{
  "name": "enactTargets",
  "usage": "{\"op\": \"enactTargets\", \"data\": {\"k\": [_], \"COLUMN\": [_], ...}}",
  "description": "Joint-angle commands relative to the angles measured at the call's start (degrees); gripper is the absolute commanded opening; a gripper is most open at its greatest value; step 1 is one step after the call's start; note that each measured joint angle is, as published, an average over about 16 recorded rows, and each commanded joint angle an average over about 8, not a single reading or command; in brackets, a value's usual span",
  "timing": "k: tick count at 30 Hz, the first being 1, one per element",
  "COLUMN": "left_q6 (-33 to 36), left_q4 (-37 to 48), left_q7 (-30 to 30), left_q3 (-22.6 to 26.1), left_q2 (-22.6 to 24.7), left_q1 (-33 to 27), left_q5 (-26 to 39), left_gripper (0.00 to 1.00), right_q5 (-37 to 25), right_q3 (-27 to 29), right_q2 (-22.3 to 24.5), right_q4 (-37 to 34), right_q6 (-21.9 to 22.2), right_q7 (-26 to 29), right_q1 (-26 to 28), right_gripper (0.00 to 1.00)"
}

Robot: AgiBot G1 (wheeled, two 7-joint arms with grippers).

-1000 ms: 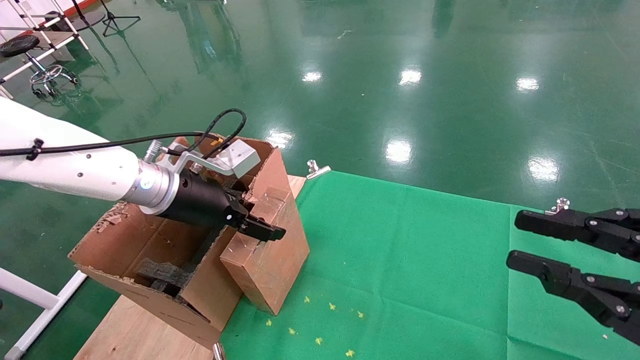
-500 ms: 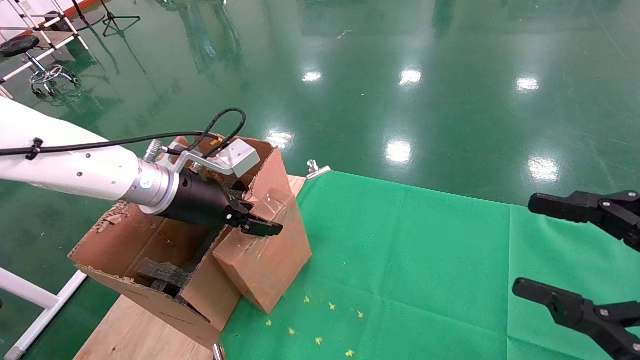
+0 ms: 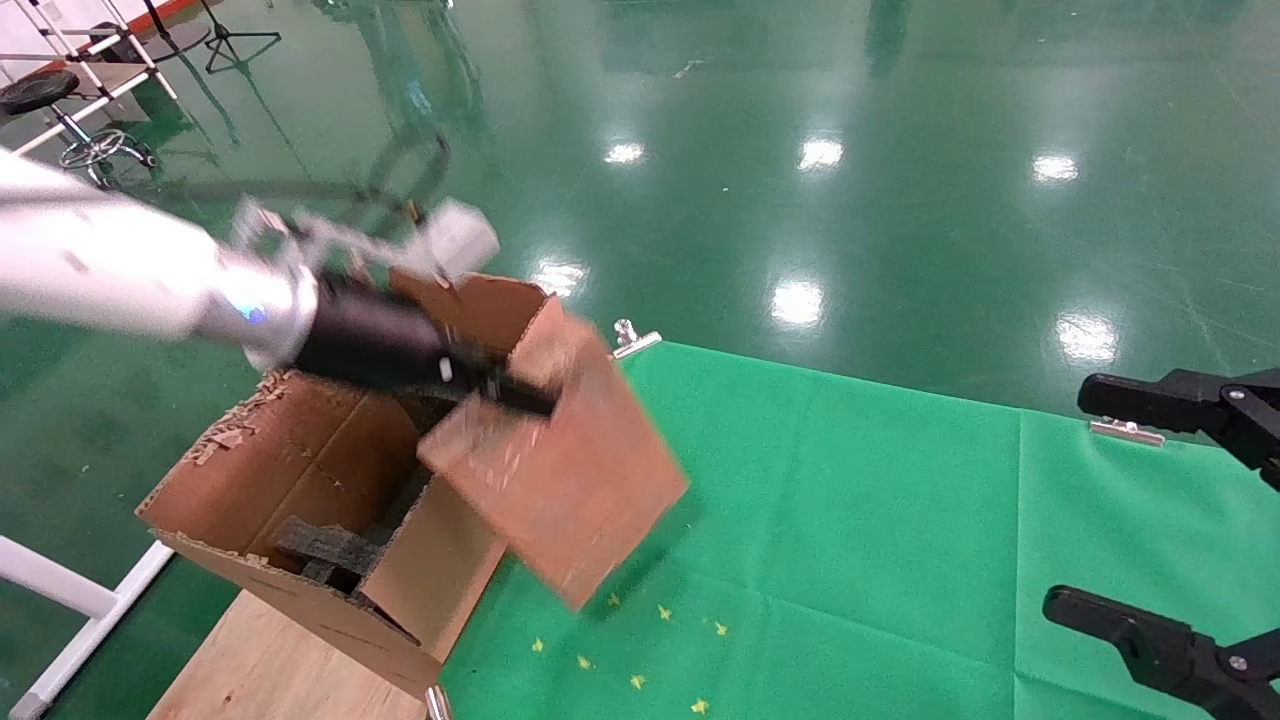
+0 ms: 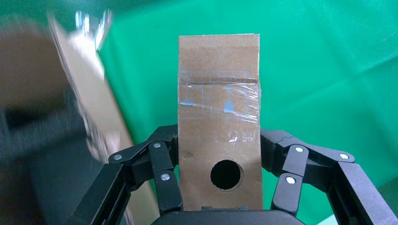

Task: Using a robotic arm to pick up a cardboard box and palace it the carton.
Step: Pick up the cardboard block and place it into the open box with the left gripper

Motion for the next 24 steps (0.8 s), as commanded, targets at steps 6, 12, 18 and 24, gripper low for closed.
{"op": "enactTargets", "data": {"k": [6,12,18,24], "left_q6": [1.90,2.51,1.39,-5.24], "left_q4": [11.54,20.16,26.70,31.84], "left_q7": [8.27,17.57,25.25,28.24], "left_q3": [-3.28,-2.18,1.21,4.64], "left_q2": [-0.58,-2.33,-3.94,-3.23], "left_q1": [-10.71,-19.48,-23.87,-20.51], "left_q5": [-3.43,0.99,8.11,14.71], "left_gripper": [0.00,0.00,0.00,0.00], "right_q5": [0.00,0.00,0.00,0.00], "right_q3": [0.00,0.00,0.00,0.00], "right_q2": [0.00,0.00,0.00,0.00], "right_q4": [0.00,0.00,0.00,0.00], "right_q6": [0.00,0.00,0.00,0.00], "right_q7": [0.00,0.00,0.00,0.00], "right_q1": [0.00,0.00,0.00,0.00], "right_gripper": [1.00,1.00,1.00,1.00]}}
